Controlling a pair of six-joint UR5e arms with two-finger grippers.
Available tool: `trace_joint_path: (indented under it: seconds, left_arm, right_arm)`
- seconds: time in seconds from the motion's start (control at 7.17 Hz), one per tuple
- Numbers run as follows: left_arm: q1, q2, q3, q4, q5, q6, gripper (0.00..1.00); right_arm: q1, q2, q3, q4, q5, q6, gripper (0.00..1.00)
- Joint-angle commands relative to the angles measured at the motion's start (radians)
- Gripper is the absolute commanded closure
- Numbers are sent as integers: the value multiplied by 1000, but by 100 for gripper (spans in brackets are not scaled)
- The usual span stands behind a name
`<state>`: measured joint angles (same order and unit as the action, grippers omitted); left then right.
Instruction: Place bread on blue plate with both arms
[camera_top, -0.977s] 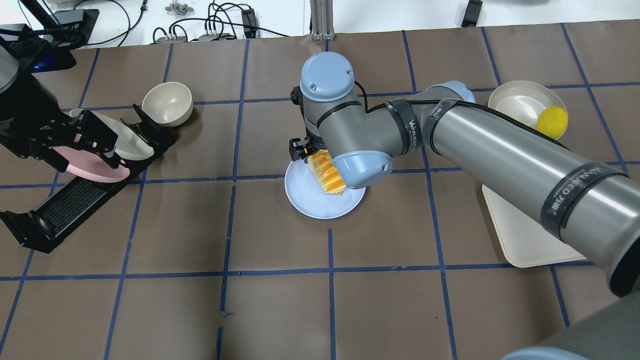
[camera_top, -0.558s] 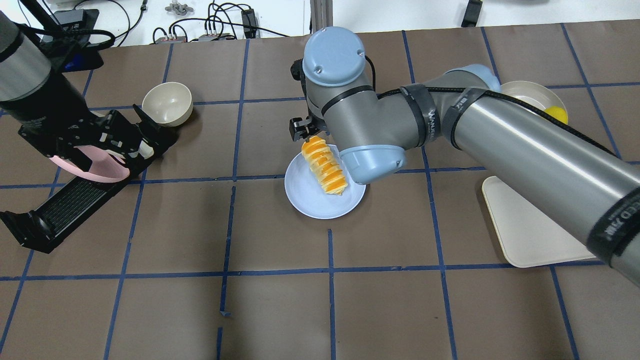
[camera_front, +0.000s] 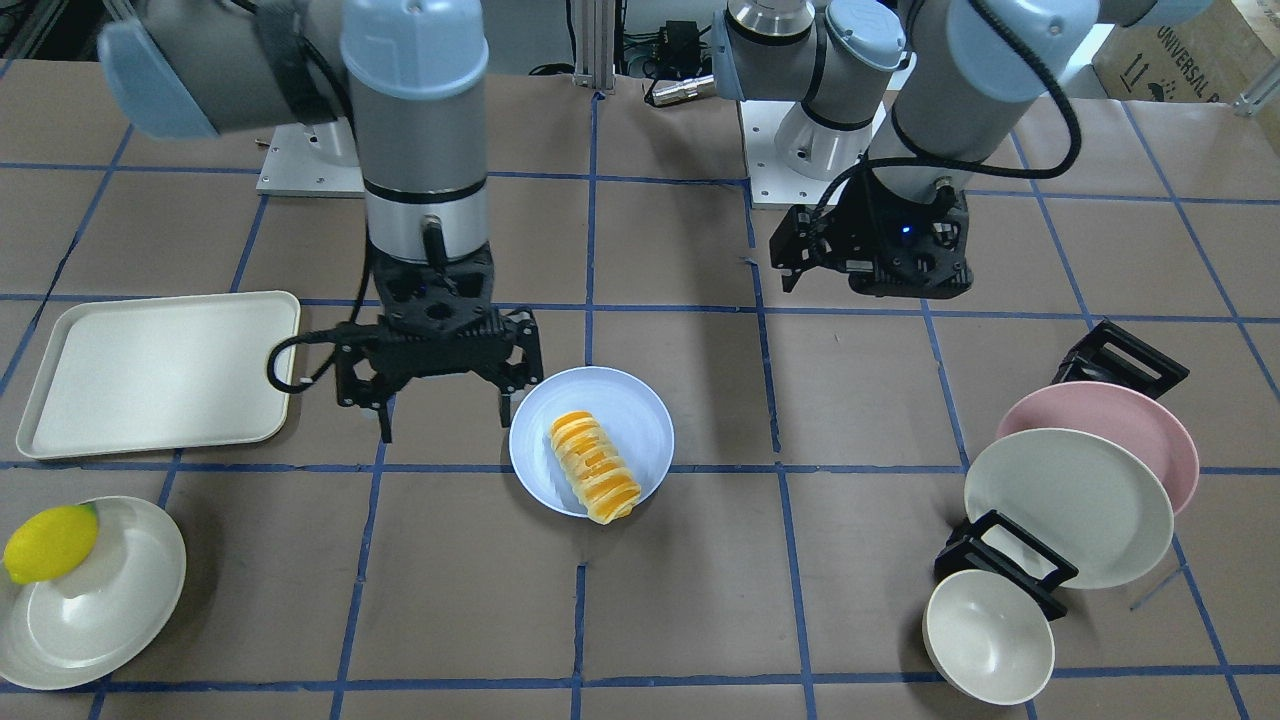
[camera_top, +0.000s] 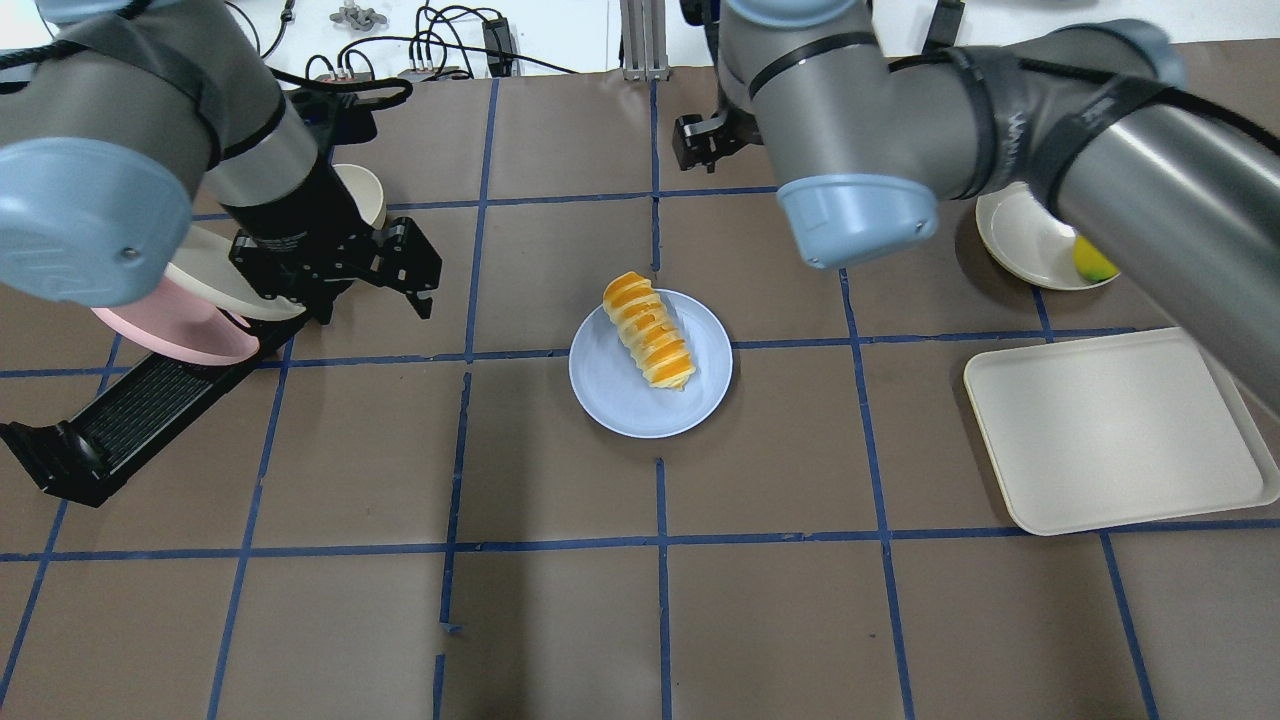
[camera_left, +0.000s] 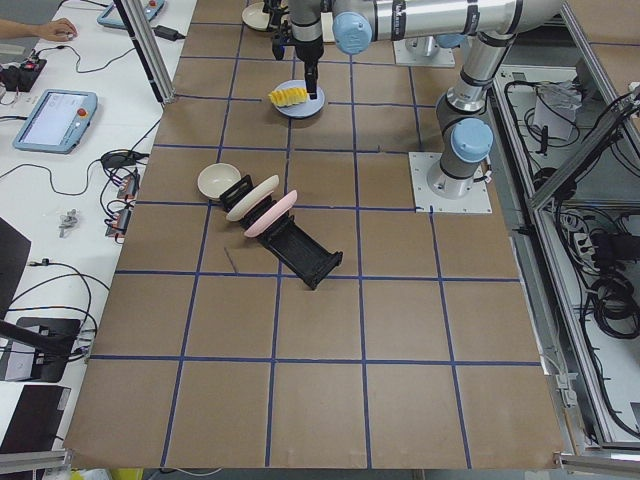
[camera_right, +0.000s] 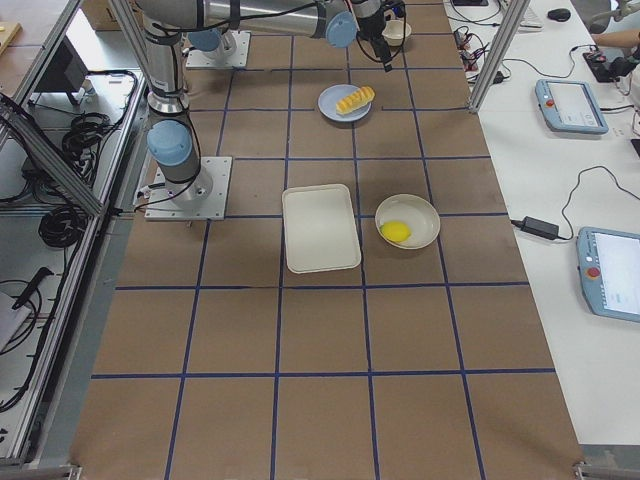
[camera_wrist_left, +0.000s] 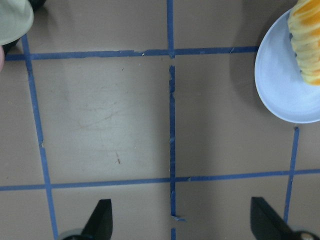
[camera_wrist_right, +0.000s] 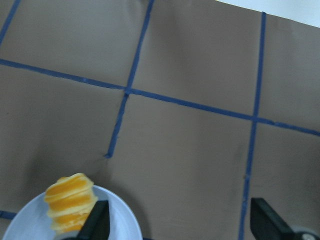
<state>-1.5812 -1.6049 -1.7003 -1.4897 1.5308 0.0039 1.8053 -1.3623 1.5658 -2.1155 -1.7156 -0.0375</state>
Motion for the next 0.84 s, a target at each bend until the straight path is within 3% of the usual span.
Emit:
trace_joint_path:
  seconds: [0.0, 0.14, 0.28, 0.56, 0.7]
  left_arm:
    - [-13, -38, -12, 62, 14, 55, 2]
    - [74, -20, -6, 48, 18, 196, 0]
    - [152, -7, 19, 7, 17, 227, 0]
    - [178, 98, 36, -84, 17, 237, 0]
    - [178, 162, 39, -154, 23, 234, 0]
  right_arm:
    - [-165, -127, -17, 331, -2, -54, 0]
    - [-208, -145, -19, 300, 58, -39, 0]
    - [-225, -182, -16, 360, 145, -33, 0]
    - [-231, -234, 0, 576, 142, -30, 0]
    - [-233, -271, 6, 622, 145, -22, 0]
